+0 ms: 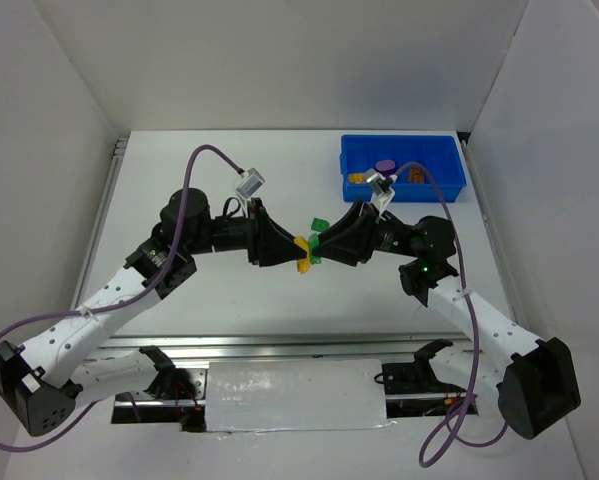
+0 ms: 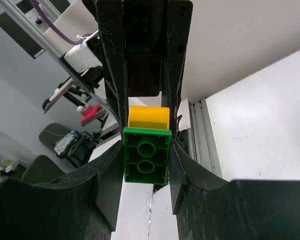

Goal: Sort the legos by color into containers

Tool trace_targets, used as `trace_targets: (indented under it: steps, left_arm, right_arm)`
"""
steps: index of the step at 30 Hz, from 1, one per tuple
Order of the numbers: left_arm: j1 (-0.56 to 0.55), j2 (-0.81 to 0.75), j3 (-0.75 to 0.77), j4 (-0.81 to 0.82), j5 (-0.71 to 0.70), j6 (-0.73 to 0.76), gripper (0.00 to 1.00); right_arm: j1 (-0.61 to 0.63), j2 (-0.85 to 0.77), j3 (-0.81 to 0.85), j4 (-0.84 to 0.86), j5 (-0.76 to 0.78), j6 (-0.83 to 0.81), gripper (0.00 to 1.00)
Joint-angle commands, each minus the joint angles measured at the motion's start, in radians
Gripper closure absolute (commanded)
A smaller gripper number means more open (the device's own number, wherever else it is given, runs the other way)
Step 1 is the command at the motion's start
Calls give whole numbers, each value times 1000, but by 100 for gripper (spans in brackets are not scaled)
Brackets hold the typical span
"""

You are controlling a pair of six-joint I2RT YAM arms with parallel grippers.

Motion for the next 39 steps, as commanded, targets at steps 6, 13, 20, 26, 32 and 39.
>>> trace_targets:
  steps: [6,13,20,26,32,39]
  left_arm:
    - [-14,-37,6,70,45,27,100]
    - [-14,-88,21,9,42,72,100]
    - [-13,-89,17,15,59,81,100]
    - [-13,-111,50,-109,-41,131,100]
    - [-11,-89,150,-298,-272,173,100]
    - [-8,-85,234,-598,-535,210,100]
  right_arm:
    - [26,4,31,-21,13,-80,100]
    - [-89,1,2,73,-68,-42,100]
    - [-113,37,14,168,-139,25,100]
    - [-250,-63,86,-308,75,-255,100]
    - [-365,121,450,-930,750,-505,100]
    - [-593,542,759,-963,930,-445,100]
